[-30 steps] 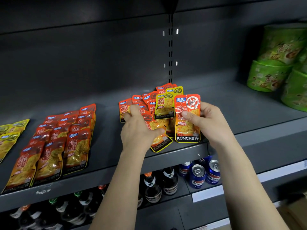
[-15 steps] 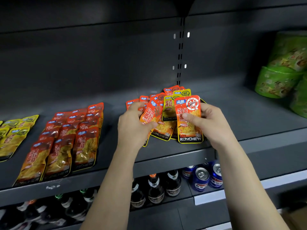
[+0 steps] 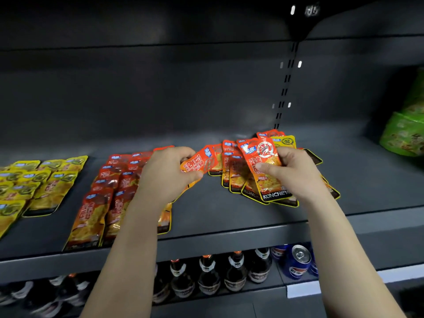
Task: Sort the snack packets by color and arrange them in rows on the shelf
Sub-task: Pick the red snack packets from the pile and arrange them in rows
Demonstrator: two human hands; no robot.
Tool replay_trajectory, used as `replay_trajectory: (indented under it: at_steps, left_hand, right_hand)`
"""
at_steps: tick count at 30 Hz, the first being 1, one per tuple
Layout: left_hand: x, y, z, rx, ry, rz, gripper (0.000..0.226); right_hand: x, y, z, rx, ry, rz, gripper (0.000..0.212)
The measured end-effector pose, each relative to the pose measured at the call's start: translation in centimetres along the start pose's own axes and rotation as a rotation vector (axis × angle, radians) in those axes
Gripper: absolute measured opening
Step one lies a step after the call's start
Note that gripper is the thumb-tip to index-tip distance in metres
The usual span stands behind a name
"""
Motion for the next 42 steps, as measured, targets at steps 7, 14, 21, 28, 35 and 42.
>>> replay_trajectory:
  at_steps: [7,14,21,28,35,42]
  left_hand:
    - [4.2,-0.7,-3.1,-0.036,0.070,-0.060,0.034]
    - [9.0,-1.1,-4.7,-0.037,0.080,-0.108,0.043]
    - [12.2,-1.1,-6.1,-0.050,0.089,-0.124,0.035]
    - [14.9,-0.7,-6.9,-0.051,0.107,-0.087,0.038]
    - [16.1,-1.0,-7.1,-0.048,0.100,-0.098,0.046]
    - [16.2,-1.0,-7.0,-0.038,0.125,-0.083,0.046]
  right_hand:
    - [0.6,1.8,4.6,0.060,-0.209,-0.035,0.035]
    - [2.4,3.8,10.1,0.146,-0.373,-0.009,0.032]
    - [2.8,7.9,14.2,0.155,-0.432,0.069,0.021]
    - [0.5,10.8,17.4,0.130,-0.225,0.292,0.012]
    - [-1.6,12.1,19.1,0.040,-0.249,0.370,0.018]
    - [-1.6,11.8,19.0,0.032,-0.514,0.294,0.027]
Point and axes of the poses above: each hand's wrist, its own y-axis towards the middle knuckle, its own z-axis out of the palm, x = y × z, the point moved 2 cm from there along y, towards the middle knuckle, and after that the axes turned 10 degrees about y, right-handed, at the moved point
